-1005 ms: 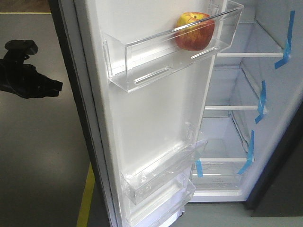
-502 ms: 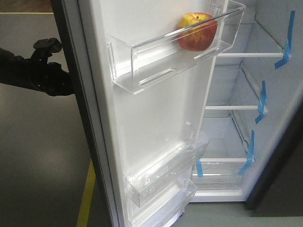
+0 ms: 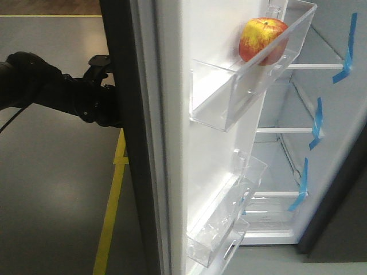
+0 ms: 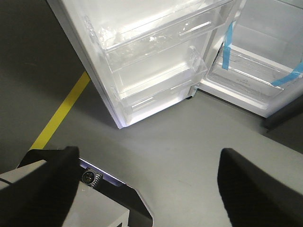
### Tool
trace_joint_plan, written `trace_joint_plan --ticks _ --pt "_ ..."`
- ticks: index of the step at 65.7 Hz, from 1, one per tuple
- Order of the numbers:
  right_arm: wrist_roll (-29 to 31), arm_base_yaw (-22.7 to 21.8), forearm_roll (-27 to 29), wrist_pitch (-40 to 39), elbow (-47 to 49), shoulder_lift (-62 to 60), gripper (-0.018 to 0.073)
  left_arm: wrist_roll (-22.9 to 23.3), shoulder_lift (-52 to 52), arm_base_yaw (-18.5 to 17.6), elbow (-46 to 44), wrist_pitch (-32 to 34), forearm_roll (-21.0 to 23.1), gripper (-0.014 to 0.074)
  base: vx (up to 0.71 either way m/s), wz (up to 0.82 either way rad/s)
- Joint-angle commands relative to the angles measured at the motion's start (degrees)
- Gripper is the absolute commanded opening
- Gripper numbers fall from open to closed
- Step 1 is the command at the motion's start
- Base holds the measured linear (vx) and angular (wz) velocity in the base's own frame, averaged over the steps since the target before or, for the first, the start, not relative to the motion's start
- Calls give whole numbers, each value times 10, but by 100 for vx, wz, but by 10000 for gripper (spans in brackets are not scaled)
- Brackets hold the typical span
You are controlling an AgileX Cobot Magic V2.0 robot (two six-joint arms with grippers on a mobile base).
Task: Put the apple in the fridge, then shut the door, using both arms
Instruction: 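Reach the left gripper to the door's outer edge and push it shut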
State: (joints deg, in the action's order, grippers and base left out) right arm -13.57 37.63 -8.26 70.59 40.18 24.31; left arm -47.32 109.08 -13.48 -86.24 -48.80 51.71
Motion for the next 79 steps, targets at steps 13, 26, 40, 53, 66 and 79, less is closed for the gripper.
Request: trace_joint_plan --ticks 13,26,40,53,66,79 --pt "4 2 -9 -26 15 5 564 -51 -32 -93 -20 7 96 -6 0 0" --pt "3 2 -9 -26 15 5 564 -112 -32 -154 -20 69 155 -6 0 0" --pt "3 2 -9 -26 15 5 564 -190 -28 -219 -22 150 207 -6 0 0" --pt "3 2 -9 -26 15 5 564 -199 16 -262 -83 163 213 -6 0 0" --pt "3 2 -9 -26 15 5 564 -199 66 -288 -164 164 213 -6 0 0" --pt "3 2 -9 -26 15 5 564 -192 74 -294 -181 160 207 -6 0 0"
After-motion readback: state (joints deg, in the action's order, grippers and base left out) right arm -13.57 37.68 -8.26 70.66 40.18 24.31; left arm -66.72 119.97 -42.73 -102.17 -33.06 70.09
